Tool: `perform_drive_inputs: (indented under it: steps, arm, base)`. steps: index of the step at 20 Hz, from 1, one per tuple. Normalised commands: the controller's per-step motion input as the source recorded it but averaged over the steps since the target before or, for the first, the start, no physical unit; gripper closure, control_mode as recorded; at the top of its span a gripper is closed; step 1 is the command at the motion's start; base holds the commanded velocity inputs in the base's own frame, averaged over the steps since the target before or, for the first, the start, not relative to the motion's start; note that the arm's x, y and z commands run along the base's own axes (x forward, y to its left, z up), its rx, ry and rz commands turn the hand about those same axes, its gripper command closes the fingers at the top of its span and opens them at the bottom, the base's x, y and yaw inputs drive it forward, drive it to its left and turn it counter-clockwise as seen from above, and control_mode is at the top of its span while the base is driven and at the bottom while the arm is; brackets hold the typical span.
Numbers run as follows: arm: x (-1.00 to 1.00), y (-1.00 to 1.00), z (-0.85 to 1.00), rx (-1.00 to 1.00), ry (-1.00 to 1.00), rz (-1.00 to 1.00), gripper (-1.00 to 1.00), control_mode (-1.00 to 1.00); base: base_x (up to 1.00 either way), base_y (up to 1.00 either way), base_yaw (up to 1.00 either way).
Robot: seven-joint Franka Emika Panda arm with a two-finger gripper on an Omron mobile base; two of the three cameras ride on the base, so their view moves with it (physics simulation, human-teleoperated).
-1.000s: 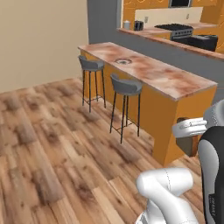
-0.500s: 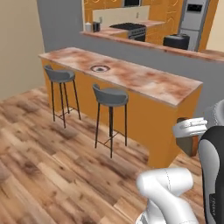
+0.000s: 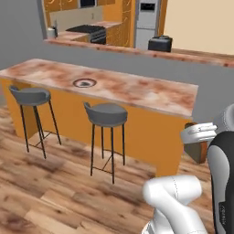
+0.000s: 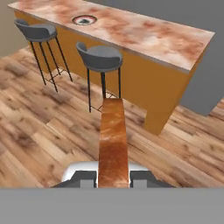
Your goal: Start the toaster. Once the lever pops up, take the bread to the plate on the dining counter.
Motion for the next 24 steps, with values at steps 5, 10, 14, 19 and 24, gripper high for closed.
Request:
perform_drive_inputs:
  steps: [5,10,14,19,24]
  arm:
    - [0.00,0.00,0.00,0.00,0.00,0.00,1.00,1.00]
    - [0.00,0.00,0.00,0.00,0.00,0.00,1.00,1.00]
    - [0.00,0.00,0.00,0.00,0.00,0.00,1.00,1.00]
    - [0.00,0.00,0.00,0.00,0.00,0.00,1.00,1.00]
    - [0.00,0.00,0.00,0.00,0.00,0.00,1.00,1.00]
  base:
    - [0.52,1.00,-0.49]
    - [0.45,1.00,-0.48]
    - [0.16,1.00,-0.42]
    - [0.00,0.90,-0.37]
    - [0.03,0.91,-0.33]
